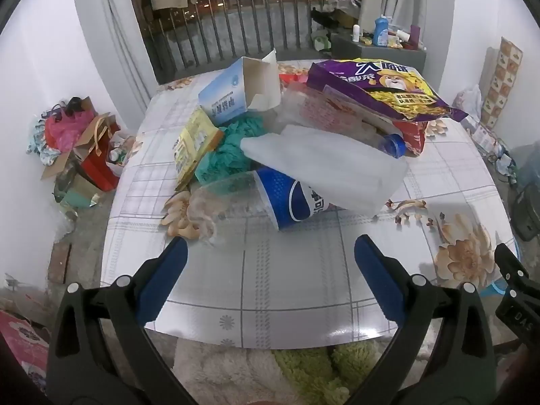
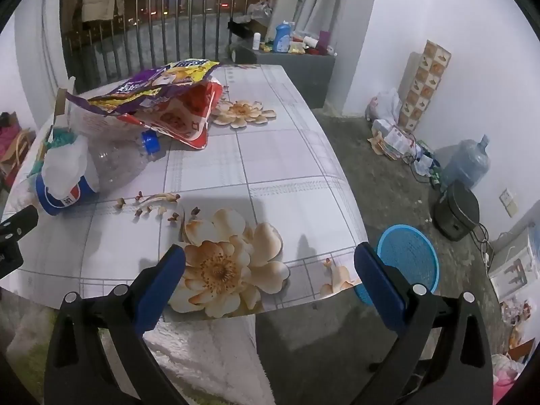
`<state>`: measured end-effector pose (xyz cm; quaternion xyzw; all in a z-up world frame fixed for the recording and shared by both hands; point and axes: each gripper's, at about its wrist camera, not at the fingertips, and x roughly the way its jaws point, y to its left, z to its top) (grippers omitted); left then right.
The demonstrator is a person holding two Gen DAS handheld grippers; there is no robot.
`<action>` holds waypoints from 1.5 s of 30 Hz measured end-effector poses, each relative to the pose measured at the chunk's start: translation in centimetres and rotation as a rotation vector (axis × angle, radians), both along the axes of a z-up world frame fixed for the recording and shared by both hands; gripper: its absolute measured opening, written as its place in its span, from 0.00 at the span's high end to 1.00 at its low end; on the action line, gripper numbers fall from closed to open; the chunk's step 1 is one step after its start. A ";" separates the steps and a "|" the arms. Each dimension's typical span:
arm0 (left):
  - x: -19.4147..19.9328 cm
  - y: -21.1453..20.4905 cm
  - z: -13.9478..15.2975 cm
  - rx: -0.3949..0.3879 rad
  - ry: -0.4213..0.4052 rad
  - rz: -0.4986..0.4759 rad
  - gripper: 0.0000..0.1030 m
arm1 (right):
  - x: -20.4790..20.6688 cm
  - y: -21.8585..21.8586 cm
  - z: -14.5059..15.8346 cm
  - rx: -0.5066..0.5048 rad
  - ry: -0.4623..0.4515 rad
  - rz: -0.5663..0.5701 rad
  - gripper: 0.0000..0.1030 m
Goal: Collect trash
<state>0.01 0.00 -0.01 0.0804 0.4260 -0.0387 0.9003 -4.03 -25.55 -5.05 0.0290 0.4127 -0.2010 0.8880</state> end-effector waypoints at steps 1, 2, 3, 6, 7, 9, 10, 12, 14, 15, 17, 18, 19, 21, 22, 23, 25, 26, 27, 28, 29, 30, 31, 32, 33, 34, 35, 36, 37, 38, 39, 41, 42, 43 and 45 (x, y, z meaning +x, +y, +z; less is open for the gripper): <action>0.0 0.0 0.0 0.000 0.000 -0.001 0.07 | 0.0 0.0 0.0 -0.001 -0.002 0.000 0.05; 0.0 -0.1 0.0 0.001 -0.001 -0.002 0.07 | 0.0 0.0 0.0 0.000 -0.002 -0.002 0.05; -0.1 -0.1 0.0 0.002 -0.003 -0.002 0.07 | 0.0 -0.1 0.1 0.002 -0.001 -0.003 0.05; -0.2 -0.3 0.1 0.005 -0.011 -0.003 0.07 | 0.0 -0.1 0.2 0.000 -0.006 -0.001 0.05; -0.2 -0.4 0.2 0.005 -0.014 -0.003 0.07 | 0.0 -0.1 0.2 0.000 -0.006 -0.001 0.05; -0.3 -1.0 0.1 0.003 -0.013 -0.009 0.07 | 0.0 -0.1 0.2 0.002 -0.008 0.000 0.05; -0.3 -1.1 0.1 0.003 -0.014 -0.010 0.07 | 0.0 -0.1 0.3 0.002 -0.008 0.000 0.05; -0.6 -0.8 0.3 -0.002 -0.014 -0.014 0.07 | 0.0 -0.1 0.2 0.003 -0.008 -0.001 0.05; -0.4 -0.5 0.5 -0.010 -0.009 -0.010 0.07 | 0.1 -0.1 0.2 0.004 -0.006 -0.001 0.05; -0.5 -0.6 0.5 -0.010 -0.009 -0.010 0.07 | 0.0 -0.1 0.3 0.002 -0.010 -0.001 0.05; -0.6 -0.8 0.6 -0.010 -0.008 -0.009 0.07 | 0.0 -0.1 0.3 0.002 -0.010 -0.001 0.05; -0.4 -0.5 0.5 -0.012 -0.007 -0.010 0.07 | 0.0 -0.1 0.4 0.003 -0.011 -0.001 0.05; -0.4 -0.5 0.5 -0.013 -0.008 -0.010 0.07 | 0.0 -0.1 0.4 0.004 -0.011 -0.001 0.05; -0.4 -0.4 0.4 -0.015 -0.007 -0.011 0.07 | 0.0 -0.1 0.4 0.002 -0.011 0.000 0.05; -0.4 -0.4 0.5 -0.014 -0.007 -0.010 0.07 | 0.0 -0.1 0.4 0.003 -0.012 0.000 0.05; -0.4 -0.3 0.4 -0.015 -0.007 -0.011 0.07 | 0.0 -0.1 0.4 0.003 -0.012 0.000 0.05; -0.4 -0.3 0.5 -0.016 -0.007 -0.011 0.07 | 0.0 -0.1 0.3 0.003 -0.012 0.000 0.05; -0.3 -0.3 0.4 -0.016 -0.007 -0.011 0.07 | -0.1 -0.1 0.3 0.003 -0.012 -0.001 0.05; -0.3 -0.3 0.4 -0.016 -0.007 -0.011 0.07 | -0.1 -0.1 0.4 0.004 -0.013 -0.001 0.05; -0.3 -0.2 0.4 -0.017 -0.007 -0.011 0.07 | -0.1 -0.1 0.3 0.003 -0.013 -0.001 0.05; -0.3 -0.2 0.4 -0.017 -0.007 -0.011 0.07 | -0.1 -0.1 0.3 0.003 -0.013 -0.001 0.05; -0.3 -0.2 0.4 -0.017 -0.006 -0.011 0.07 | -0.1 -0.1 0.4 0.004 -0.013 -0.001 0.05; -0.3 -0.2 0.4 -0.017 -0.006 -0.012 0.07 | -0.1 -0.1 0.4 0.004 -0.013 -0.001 0.05; -0.3 -0.2 0.4 -0.018 -0.006 -0.012 0.07 | -0.1 0.0 0.4 0.004 -0.013 0.000 0.05; -0.3 -0.2 0.4 -0.018 -0.007 -0.011 0.07 | -0.1 0.0 0.4 0.005 -0.013 0.000 0.05; -0.3 -0.2 0.4 -0.018 -0.007 -0.011 0.07 | -0.1 0.0 0.4 0.005 -0.014 0.000 0.05; -0.4 -0.2 0.4 -0.018 -0.007 -0.011 0.07 | -0.1 0.0 0.4 0.005 -0.014 0.000 0.05; -0.3 -0.1 0.4 -0.018 -0.006 -0.012 0.07 | -0.1 0.0 0.4 0.005 -0.014 0.000 0.05; -0.3 -0.1 0.4 -0.018 -0.006 -0.013 0.07 | -0.1 0.0 0.4 0.005 -0.014 0.000 0.05; -0.3 -0.1 0.4 -0.018 -0.006 -0.013 0.07 | -0.1 0.0 0.4 0.006 -0.015 0.000 0.05; -0.3 -0.1 0.4 -0.018 -0.006 -0.013 0.07 | -0.1 0.0 0.4 0.005 -0.014 0.000 0.05; -0.3 -0.1 0.3 -0.019 -0.006 -0.013 0.07 | -0.1 0.0 0.4 0.006 -0.014 -0.001 0.05; -0.3 -0.1 0.4 -0.018 -0.006 -0.013 0.07 | -0.1 0.0 0.4 0.006 -0.015 -0.001 0.05; -0.3 -0.1 0.3 -0.019 -0.006 -0.014 0.07 | -0.1 0.0 0.4 0.006 -0.015 0.000 0.05; -0.3 -0.1 0.3 -0.019 -0.006 -0.013 0.07 | -0.1 0.0 0.3 0.005 -0.015 -0.002 0.05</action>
